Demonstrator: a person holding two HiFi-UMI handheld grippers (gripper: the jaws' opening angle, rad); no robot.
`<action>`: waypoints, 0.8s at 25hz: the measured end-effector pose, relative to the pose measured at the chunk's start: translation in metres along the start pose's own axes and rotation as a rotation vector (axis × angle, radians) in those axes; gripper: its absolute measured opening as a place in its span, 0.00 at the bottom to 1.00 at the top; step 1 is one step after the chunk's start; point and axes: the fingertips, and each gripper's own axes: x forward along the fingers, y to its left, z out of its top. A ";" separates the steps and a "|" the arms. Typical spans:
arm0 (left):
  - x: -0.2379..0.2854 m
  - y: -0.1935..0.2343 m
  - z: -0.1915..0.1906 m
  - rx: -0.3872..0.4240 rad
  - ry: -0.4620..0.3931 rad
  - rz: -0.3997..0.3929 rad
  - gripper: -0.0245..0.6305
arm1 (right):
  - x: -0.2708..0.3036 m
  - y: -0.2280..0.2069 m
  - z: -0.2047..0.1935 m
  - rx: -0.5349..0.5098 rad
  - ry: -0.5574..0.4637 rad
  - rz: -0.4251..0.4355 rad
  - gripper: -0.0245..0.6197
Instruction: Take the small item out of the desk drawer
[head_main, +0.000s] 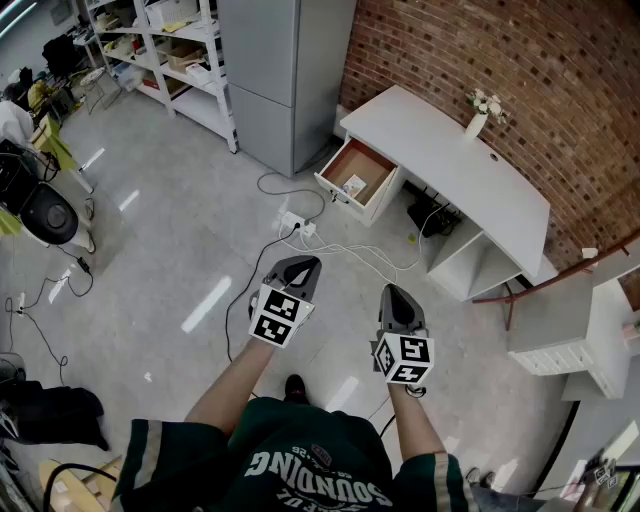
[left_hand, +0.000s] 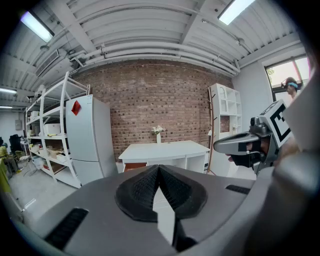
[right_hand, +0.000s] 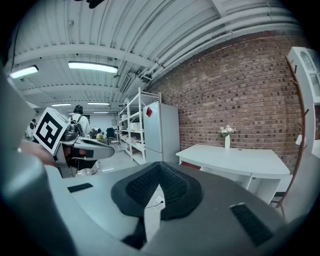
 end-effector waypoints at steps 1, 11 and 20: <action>-0.002 0.001 -0.004 -0.001 -0.003 0.003 0.06 | -0.003 0.004 -0.001 0.000 -0.009 0.010 0.07; -0.012 -0.011 -0.010 -0.022 -0.016 0.024 0.06 | -0.026 0.006 -0.008 -0.018 -0.028 0.034 0.08; -0.009 -0.028 -0.012 -0.018 -0.014 0.002 0.06 | -0.035 0.002 -0.010 -0.015 -0.041 0.037 0.07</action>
